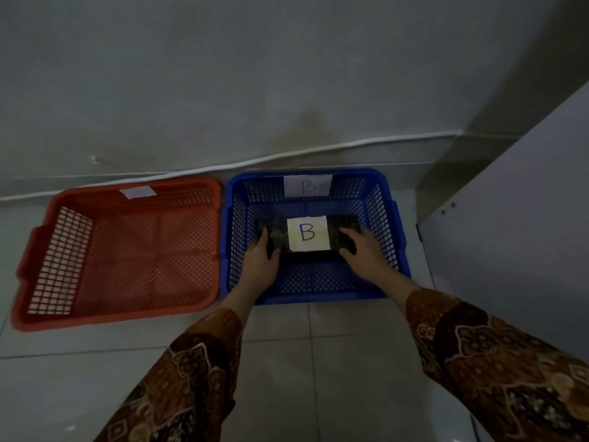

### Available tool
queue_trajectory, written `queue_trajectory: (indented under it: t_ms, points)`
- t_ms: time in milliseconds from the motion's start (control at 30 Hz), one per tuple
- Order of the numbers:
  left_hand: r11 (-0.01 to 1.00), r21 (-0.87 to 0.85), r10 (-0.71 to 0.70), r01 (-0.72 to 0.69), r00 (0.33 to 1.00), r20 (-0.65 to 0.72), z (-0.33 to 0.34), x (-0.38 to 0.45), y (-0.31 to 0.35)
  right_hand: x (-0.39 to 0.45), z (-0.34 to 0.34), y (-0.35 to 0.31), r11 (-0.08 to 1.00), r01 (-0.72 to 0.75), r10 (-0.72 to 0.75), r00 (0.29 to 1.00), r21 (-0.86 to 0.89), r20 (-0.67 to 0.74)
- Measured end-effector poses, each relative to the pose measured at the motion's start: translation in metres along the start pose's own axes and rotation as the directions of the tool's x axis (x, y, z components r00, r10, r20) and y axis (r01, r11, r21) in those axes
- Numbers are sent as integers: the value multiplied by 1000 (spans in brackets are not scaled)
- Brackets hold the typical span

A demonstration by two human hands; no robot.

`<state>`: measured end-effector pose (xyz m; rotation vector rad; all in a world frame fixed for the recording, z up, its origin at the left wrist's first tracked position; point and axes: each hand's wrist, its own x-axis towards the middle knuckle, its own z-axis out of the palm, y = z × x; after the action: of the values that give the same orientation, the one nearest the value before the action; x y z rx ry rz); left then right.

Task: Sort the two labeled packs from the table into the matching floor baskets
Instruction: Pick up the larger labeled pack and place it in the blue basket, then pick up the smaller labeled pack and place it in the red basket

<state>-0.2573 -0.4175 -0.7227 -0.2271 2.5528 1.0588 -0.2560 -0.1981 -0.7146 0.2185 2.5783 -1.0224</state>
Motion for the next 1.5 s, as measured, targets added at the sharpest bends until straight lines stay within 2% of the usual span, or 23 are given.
queue_trajectory:
  t_ms: [200,367,567,633,733,867,967,1067,1133,1233,1367,1500]
  points:
    - [993,109,31,-46,990,139,-49,-68,30,-71,-23,-33,984,-81,93,993,-161,68]
    - [913,395,17,-100,978,208,-120,-161,87,-169,-70,-108,981,-64,75,996,-182,56]
    - [789,579,144,-206,978,152,-230,-298,193,-308,-179,-220,975,-35,48,997,-220,54]
    - [747,623,188,-231,973,134,-267,-346,231,-359,-220,-254,952,4,-1,1000,-307,8]
    - [701,666,248,-253,963,104,-314,-413,289,-435,-280,-299,859,64,-93,995,-508,-31]
    - [691,671,330,-269,943,38,-351,-482,364,-519,-356,-334,780,62,-191,971,-623,-141]
    - [678,669,384,-303,923,28,-352,-514,414,-560,-409,-330,788,34,-168,973,-614,-161]
    - [676,642,452,-362,891,27,-333,-526,460,-575,-465,-304,821,1,-205,934,-572,-293]
    - [667,630,484,-398,874,40,-311,-527,488,-574,-499,-279,823,-47,-157,939,-566,-306]
    - [620,620,539,-480,835,107,-267,-520,525,-558,-539,-236,809,-59,-117,959,-585,-258]
    - [585,591,568,-555,801,190,-213,-495,565,-522,-574,-191,842,60,-157,978,-537,-138]
    - [644,516,509,-565,820,263,-176,-469,585,-487,-588,-165,846,229,-247,969,-481,28]
